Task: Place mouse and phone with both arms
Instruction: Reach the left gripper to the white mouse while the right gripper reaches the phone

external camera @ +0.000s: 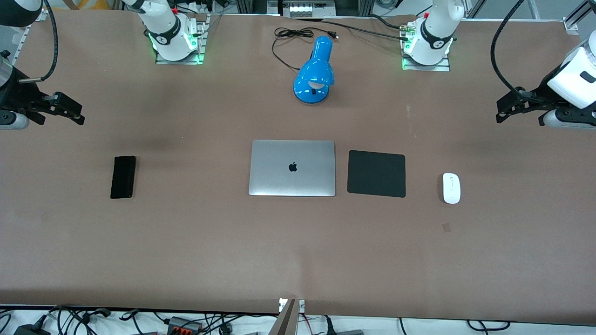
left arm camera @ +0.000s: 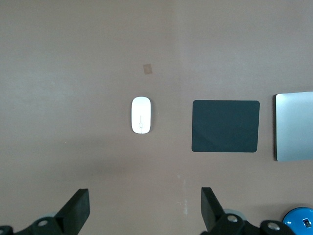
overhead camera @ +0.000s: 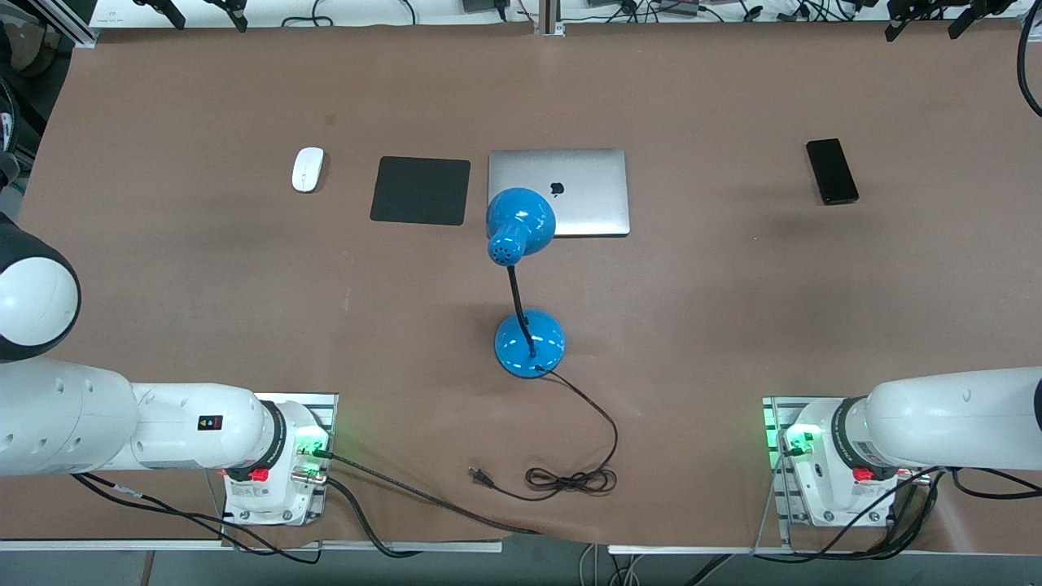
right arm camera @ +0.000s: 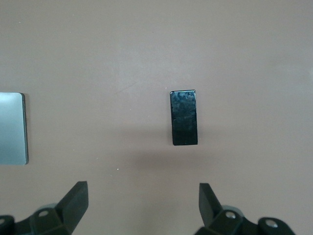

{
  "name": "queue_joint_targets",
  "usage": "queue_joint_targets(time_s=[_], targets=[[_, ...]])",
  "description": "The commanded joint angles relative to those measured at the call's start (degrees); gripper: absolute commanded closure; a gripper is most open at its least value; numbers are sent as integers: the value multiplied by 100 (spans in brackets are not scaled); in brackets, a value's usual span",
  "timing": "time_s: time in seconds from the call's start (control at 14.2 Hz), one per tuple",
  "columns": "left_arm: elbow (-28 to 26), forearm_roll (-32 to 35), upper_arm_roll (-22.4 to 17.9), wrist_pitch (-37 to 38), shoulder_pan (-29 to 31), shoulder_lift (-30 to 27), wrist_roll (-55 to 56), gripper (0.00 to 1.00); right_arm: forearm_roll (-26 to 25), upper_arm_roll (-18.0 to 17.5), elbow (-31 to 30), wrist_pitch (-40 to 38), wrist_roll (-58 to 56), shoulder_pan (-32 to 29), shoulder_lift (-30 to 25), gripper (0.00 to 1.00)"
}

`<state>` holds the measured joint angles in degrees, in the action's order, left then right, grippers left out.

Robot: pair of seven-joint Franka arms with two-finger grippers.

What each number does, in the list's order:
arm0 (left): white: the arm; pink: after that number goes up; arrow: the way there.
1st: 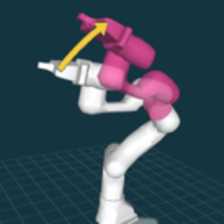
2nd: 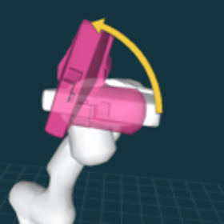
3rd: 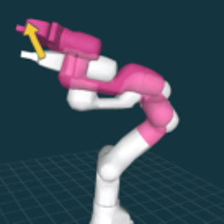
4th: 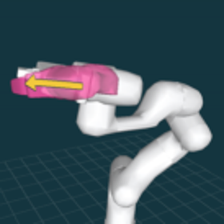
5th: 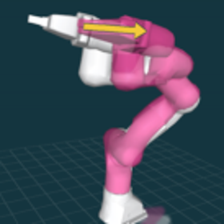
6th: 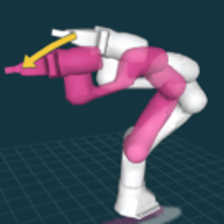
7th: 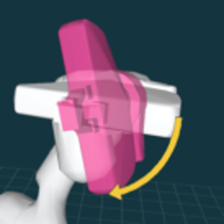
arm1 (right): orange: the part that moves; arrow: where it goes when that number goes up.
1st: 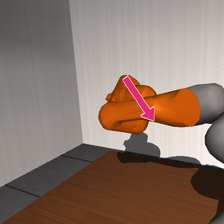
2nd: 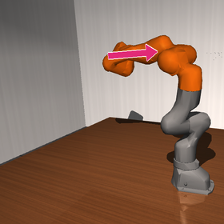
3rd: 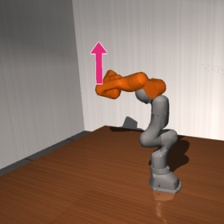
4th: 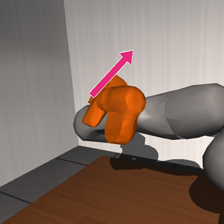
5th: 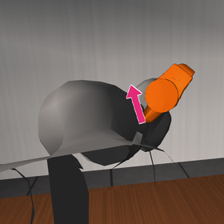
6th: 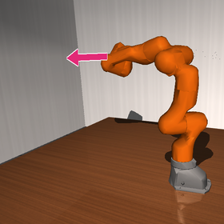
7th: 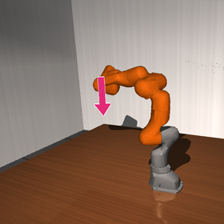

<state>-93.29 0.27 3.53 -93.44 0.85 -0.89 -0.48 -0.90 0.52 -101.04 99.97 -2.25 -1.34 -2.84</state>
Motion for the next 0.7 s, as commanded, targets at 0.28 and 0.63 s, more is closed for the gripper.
queue_joint_targets(time_s=[0.28, 0.63], targets=[[189, -27, 8, 151, 21, 106, 5, 0, 20, -61, 5, -101, 76, -51, -121, 0], [259, -61, -27, 863, 81, 465, -22, 0, 20, -44, -4, -197, 58, -60, -51, 0]])
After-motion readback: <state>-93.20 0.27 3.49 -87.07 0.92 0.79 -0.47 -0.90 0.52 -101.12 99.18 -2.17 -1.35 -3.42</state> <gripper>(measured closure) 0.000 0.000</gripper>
